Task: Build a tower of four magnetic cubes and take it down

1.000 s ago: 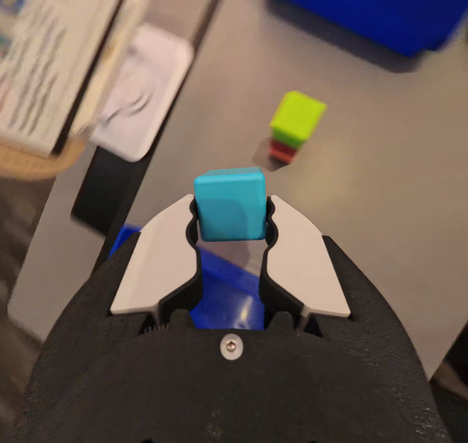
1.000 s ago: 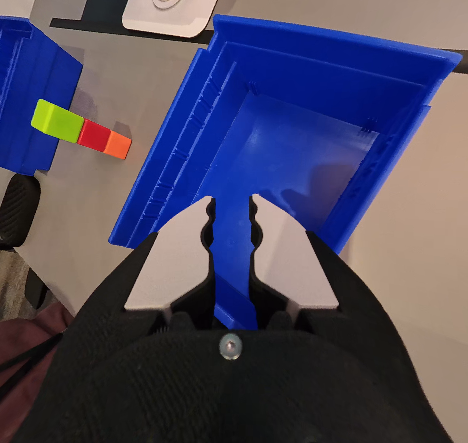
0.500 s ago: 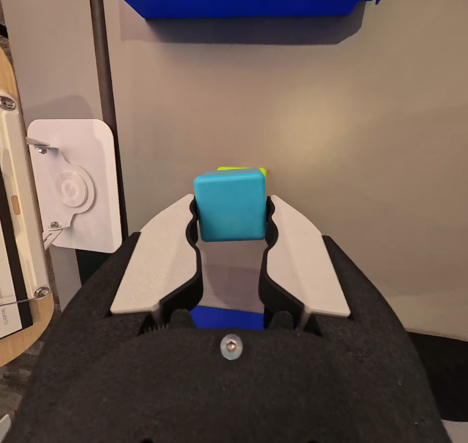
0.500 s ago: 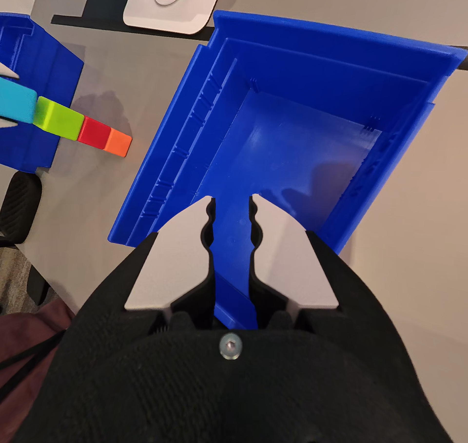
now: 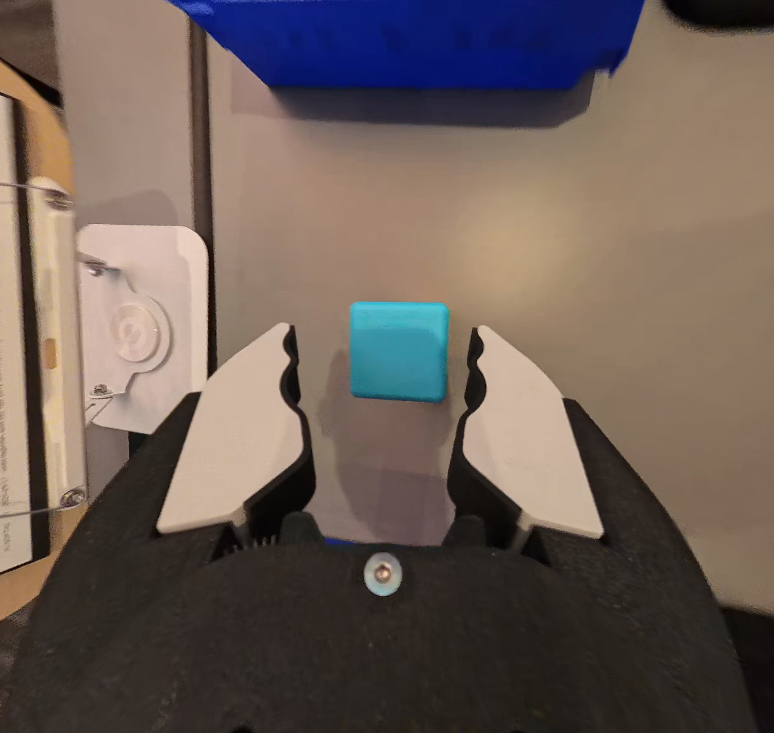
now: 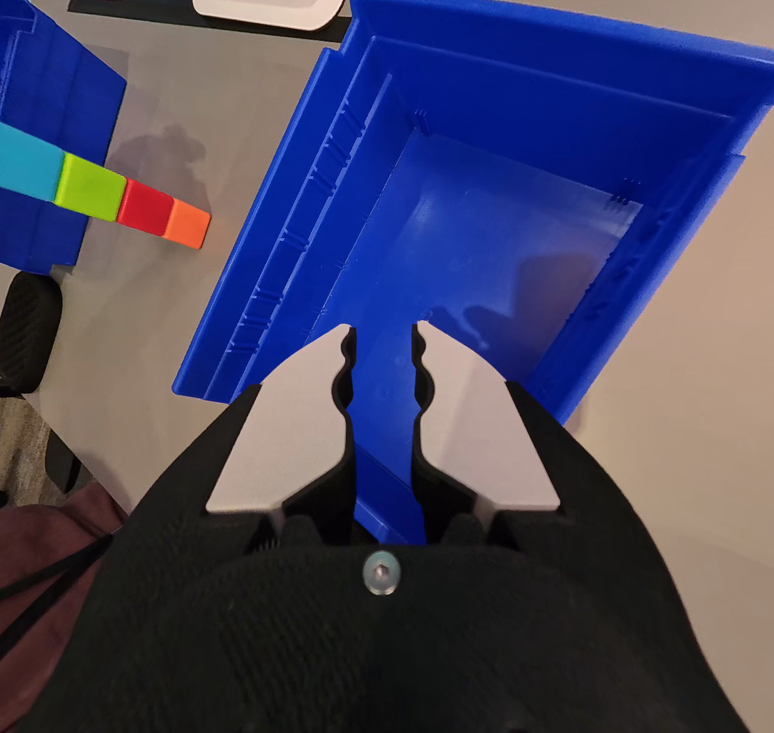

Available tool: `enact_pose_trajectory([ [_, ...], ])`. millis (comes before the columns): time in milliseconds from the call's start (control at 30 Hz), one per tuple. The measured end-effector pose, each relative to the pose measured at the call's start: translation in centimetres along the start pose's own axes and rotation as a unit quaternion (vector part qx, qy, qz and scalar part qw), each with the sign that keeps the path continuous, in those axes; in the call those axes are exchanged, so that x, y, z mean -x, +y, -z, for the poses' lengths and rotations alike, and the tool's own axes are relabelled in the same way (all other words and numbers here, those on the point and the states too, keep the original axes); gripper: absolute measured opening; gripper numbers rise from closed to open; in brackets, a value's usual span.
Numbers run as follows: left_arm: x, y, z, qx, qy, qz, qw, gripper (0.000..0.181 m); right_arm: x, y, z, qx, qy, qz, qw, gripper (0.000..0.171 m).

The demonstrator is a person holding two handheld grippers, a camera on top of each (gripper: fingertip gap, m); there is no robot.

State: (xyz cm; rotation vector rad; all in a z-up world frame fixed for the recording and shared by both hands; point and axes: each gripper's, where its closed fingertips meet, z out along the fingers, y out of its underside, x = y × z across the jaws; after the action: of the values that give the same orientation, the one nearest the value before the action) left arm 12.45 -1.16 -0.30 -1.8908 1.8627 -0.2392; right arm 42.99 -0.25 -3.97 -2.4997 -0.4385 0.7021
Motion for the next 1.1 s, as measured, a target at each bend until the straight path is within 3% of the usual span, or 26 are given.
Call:
enact_pose_trajectory([
  [133, 0.5, -1.9, 2.9, -0.163, -0.060, 0.083, 0.981, 0.089, 0.1, -0.2, 0.1, -0.002, 0.001, 0.003, 1.000, 0.026],
  [300, -0.3, 0.2, 4.2, -0.331, -0.188, 0.147, 0.913, 0.097, 0.6, -0.9, 0.1, -0.012, 0.005, 0.013, 1.000, 0.026],
  [367, -0.7, 1.6, 3.8, -0.380, -0.228, 0.160, 0.882, 0.091, 1.0, -1.5, 0.2, -0.023, 0.008, 0.019, 1.000, 0.026],
  [467, -0.6, 3.3, 1.7, -0.375, -0.264, 0.170, 0.872, 0.085, 2.1, -2.7, 0.6, -0.046, 0.012, 0.037, 0.998, 0.026],
  [667, -0.5, 2.1, -1.7, -0.377, -0.216, 0.179, 0.883, 0.096, 7.2, -6.3, 1.7, -0.127, -0.025, 0.107, 0.986, 0.024],
  [800, 0.1, 2.5, -3.7, -0.409, -0.139, 0.264, 0.863, 0.090, 10.3, -7.7, 1.9, -0.158, -0.057, 0.144, 0.975, 0.023],
  [1000, -0.4, 2.5, -4.8, -0.440, -0.090, 0.284, 0.847, 0.080, 13.2, -8.2, 0.7, -0.158, -0.097, 0.167, 0.968, 0.023],
  [1100, -0.3, 2.6, -5.3, -0.441, -0.111, 0.262, 0.851, 0.079, 13.3, -8.0, -0.2, -0.145, -0.096, 0.167, 0.970, 0.023],
])
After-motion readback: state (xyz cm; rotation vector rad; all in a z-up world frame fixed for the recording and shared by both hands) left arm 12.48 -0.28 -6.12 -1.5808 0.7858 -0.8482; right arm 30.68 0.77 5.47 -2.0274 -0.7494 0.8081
